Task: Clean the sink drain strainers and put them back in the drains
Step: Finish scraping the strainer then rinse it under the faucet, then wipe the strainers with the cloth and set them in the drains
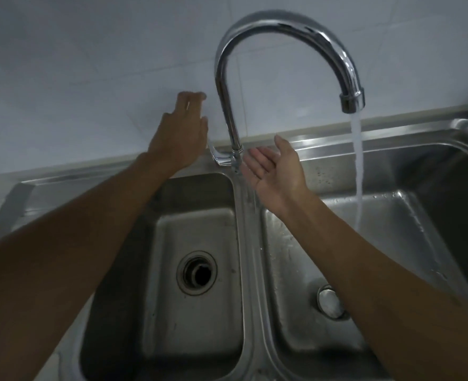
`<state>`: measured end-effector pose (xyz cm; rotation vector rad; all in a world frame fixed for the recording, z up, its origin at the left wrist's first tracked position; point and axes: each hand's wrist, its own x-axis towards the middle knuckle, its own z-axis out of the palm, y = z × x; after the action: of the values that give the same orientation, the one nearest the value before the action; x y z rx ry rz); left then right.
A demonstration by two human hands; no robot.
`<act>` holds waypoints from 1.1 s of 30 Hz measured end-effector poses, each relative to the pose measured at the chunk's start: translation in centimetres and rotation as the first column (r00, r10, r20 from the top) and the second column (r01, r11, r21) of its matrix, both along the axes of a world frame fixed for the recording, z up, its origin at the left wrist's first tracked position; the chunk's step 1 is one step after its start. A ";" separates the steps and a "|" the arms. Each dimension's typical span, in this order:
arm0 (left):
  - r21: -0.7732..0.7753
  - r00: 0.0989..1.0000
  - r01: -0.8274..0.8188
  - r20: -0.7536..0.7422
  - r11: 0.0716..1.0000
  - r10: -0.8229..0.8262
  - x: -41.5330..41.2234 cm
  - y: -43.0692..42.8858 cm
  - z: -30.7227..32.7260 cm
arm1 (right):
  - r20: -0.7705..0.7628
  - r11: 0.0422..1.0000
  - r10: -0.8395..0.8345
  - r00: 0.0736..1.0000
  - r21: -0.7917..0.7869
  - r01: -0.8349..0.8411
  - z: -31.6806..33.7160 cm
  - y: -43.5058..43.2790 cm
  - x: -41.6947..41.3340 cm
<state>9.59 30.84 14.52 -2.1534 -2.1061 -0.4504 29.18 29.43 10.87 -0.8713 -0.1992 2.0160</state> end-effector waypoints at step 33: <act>0.255 0.899 -0.061 0.435 0.965 -0.058 5.3 -5.6 -2.6 | 0.043 0.997 0.058 0.997 0.051 -0.060 -1.6 -0.7 1.5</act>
<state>14.90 25.26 11.91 -2.0358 -2.0901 -1.2464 30.65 28.70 9.24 -0.8834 -0.3028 2.0394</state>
